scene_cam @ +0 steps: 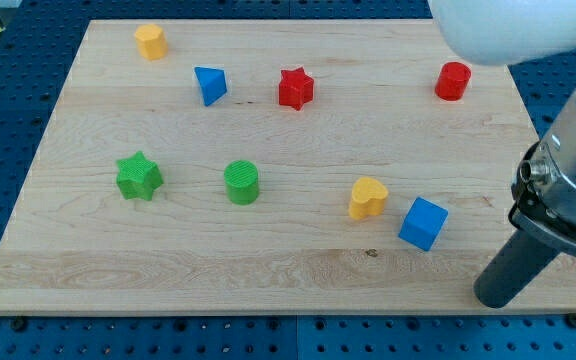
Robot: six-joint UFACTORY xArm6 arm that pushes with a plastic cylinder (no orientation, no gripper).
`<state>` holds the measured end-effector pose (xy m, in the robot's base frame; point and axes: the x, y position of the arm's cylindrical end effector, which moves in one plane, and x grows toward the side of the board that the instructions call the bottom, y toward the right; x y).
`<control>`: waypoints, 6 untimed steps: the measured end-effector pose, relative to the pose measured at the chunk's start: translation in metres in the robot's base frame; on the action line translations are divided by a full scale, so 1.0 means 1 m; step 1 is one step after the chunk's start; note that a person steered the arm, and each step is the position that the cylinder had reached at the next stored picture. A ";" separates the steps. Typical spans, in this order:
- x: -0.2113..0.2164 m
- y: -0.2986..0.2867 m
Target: Move the blue cube slightly up of the board
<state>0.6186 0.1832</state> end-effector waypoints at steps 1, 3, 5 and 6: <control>-0.017 -0.020; -0.019 -0.031; -0.048 -0.032; -0.058 -0.028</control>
